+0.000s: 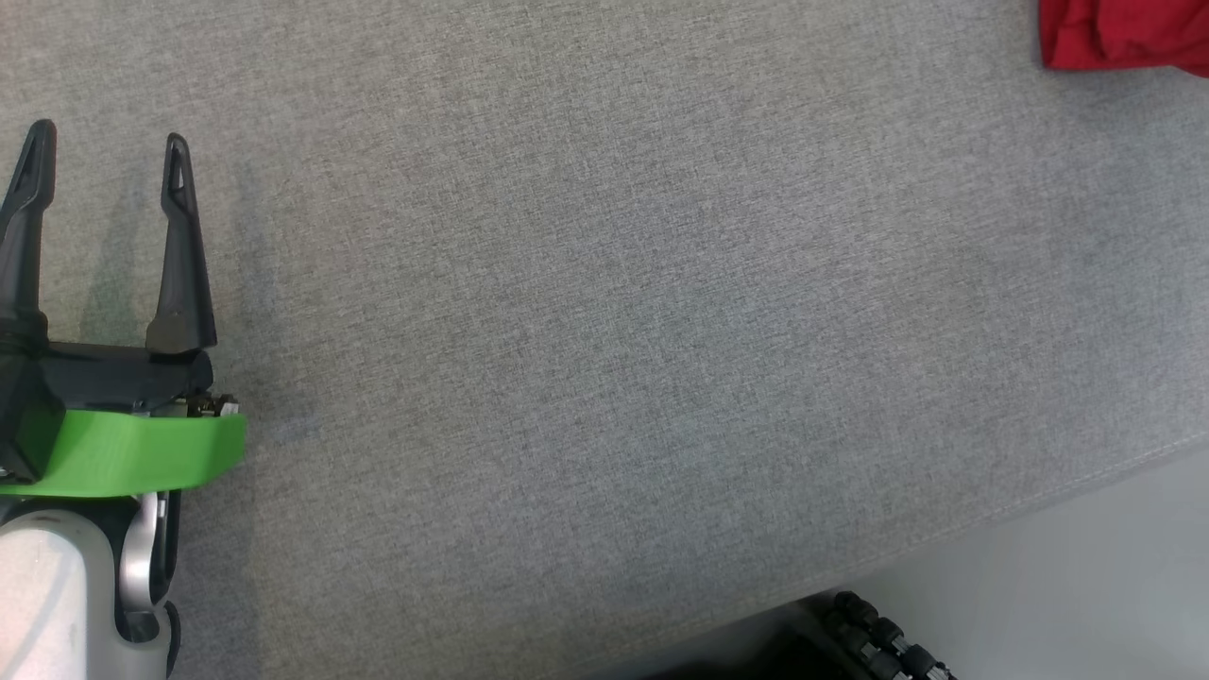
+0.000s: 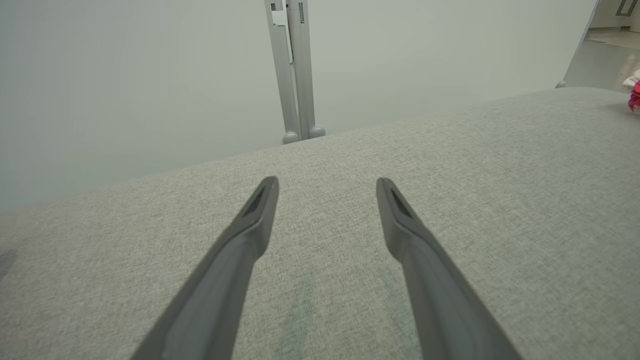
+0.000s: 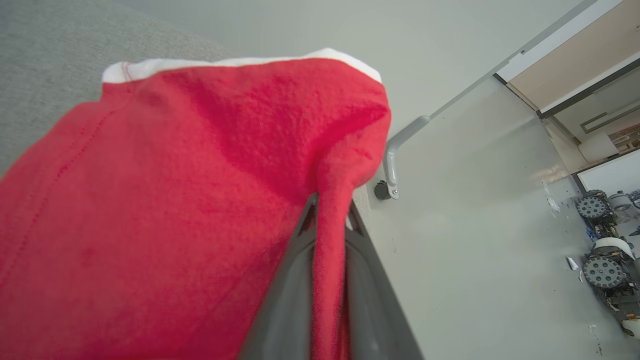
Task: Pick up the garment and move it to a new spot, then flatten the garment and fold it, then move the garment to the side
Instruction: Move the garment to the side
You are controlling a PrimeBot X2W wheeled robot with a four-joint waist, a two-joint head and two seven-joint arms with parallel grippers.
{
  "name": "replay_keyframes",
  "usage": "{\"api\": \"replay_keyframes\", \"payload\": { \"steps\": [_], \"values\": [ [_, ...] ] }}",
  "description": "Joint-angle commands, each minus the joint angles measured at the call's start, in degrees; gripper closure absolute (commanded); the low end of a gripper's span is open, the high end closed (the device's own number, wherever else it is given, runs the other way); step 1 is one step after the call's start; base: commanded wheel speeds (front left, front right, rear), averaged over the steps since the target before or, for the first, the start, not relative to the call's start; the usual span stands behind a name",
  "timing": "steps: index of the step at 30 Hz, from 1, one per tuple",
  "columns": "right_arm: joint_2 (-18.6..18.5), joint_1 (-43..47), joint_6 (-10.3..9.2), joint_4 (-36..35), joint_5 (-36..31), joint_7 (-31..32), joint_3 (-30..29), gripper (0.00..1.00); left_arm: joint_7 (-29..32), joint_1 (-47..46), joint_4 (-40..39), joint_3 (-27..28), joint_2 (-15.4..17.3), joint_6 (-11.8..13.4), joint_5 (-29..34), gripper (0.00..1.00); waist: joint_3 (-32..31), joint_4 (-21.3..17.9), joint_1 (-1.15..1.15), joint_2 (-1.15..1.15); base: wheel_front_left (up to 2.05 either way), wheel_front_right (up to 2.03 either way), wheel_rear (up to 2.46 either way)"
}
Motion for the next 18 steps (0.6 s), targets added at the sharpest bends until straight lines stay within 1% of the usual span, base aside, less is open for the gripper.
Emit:
{"api": "replay_keyframes", "payload": {
  "steps": [1, 3, 4, 5, 6, 7, 12, 18],
  "values": [
    [0.06, -0.95, -0.13, 0.52, -0.25, -0.53, 0.0, 1.0, 0.0, 0.44, -0.29, 0.17, 0.42, 0.42, 0.46, 0.0, 0.14, 0.08, -0.01, 0.0, 0.0, 0.0, 0.0],
    [0.18, -1.54, -0.13, 1.4, -0.4, -0.75, 0.02, 1.0, 0.01, 0.28, -0.42, 0.13, 0.51, 0.46, 0.39, 0.0, 0.39, 0.18, -0.01, 0.0, 0.0, 0.0, 0.0],
    [0.15, -2.02, -0.13, 1.88, -0.82, -1.06, 0.1, 0.89, -0.13, 0.14, -0.38, 0.11, 0.5, 0.47, 0.25, 0.0, 0.52, 0.24, -0.01, 0.0, 0.0, 0.0, 0.0],
    [0.25, -2.38, -0.13, 2.2, -1.02, -1.34, 0.14, 0.63, -0.26, 0.05, -0.24, 0.09, 0.51, 0.5, 0.16, 0.0, 0.6, 0.29, -0.01, 0.0, 0.0, 0.0, 0.0],
    [0.4, -2.82, -0.13, 2.84, -1.28, -1.59, 0.04, 0.04, -0.43, -0.08, -0.01, 0.06, 0.52, 0.51, 0.04, 0.0, 0.69, 0.35, -0.01, 0.0, 0.0, 0.0, 0.0],
    [0.52, -3.17, -0.13, 3.33, -1.68, -1.91, -0.07, 0.0, -0.54, -0.21, 0.18, 0.01, 0.5, 0.49, -0.04, 0.0, 0.73, 0.43, -0.01, 0.0, 0.0, 0.0, 0.0],
    [1.51, -4.52, -0.13, 5.43, -3.99, -3.67, -0.66, 0.0, -1.83, -0.31, 2.29, -0.33, -0.42, 0.64, -0.86, 0.0, -0.67, 1.07, -0.01, 0.0, 0.0, 0.0, 0.0],
    [3.96, -3.28, -0.13, 3.22, -5.86, -5.0, -1.05, 0.0, -4.64, 1.37, 7.18, 0.26, -1.66, 0.94, -3.07, 0.0, -5.38, 1.75, -0.01, 0.0, 0.0, 0.0, 0.0]
  ]
}}
